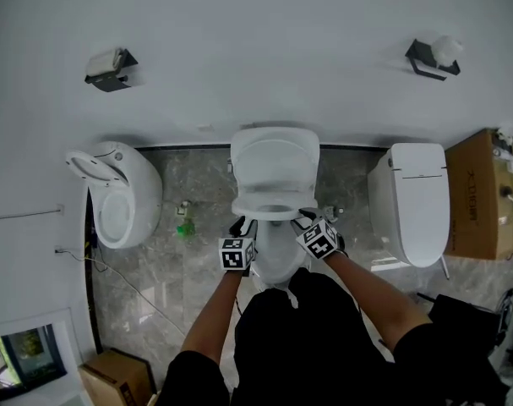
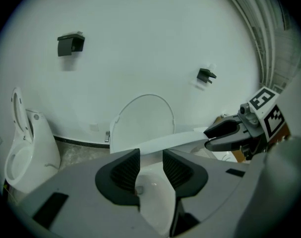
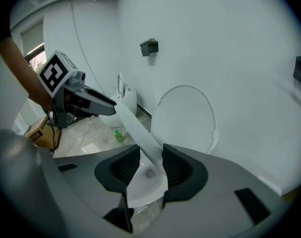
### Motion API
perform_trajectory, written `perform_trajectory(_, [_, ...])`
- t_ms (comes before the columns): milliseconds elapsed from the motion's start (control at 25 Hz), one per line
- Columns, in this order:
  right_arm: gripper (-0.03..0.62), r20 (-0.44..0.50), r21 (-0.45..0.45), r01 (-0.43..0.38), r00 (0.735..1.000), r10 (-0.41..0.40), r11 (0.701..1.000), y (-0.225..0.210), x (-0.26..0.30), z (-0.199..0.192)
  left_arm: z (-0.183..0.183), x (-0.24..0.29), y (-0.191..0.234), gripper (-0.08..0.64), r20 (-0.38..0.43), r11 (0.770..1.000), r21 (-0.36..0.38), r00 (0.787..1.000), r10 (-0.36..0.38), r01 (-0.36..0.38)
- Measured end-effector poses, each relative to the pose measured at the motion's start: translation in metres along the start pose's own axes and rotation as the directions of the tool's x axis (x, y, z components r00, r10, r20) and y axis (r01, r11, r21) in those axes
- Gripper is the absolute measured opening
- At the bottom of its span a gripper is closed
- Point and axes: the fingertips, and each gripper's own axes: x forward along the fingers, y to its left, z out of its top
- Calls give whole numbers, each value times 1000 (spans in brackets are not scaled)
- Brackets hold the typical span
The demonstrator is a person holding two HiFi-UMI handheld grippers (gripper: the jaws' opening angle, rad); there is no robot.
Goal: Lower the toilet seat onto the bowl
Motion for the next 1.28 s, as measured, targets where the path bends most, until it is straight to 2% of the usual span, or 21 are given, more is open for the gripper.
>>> perform_trajectory(120, [152, 13, -12, 39, 999, -39, 999, 9, -3, -6, -9, -7, -2, 143, -17, 995, 86, 999, -38, 40])
perform_trajectory(280, [152, 6, -6, 67, 998, -67, 998, 18, -6, -15, -21, -9, -5, 144, -40, 991, 98, 995, -91, 95])
perform_trajectory(680, [152, -14, -27, 93, 996, -94, 995, 39, -7, -33, -47, -20, -6, 143, -64, 983, 147, 993, -103, 112])
perform_trajectory(880, [152, -2, -20, 123, 992, -124, 992, 48, -8, -40, -57, -23, -7, 144, -42, 983, 139, 992, -116, 121])
perform_trajectory(1160, [152, 19, 7, 184, 983, -184, 983, 57, -8, -50, -71, -27, -9, 143, -23, 972, 192, 991, -132, 134])
perform_trajectory(1280, [151, 22, 22, 195, 981, -195, 981, 62, -7, -54, -77, -29, -8, 143, -14, 972, 193, 991, -132, 132])
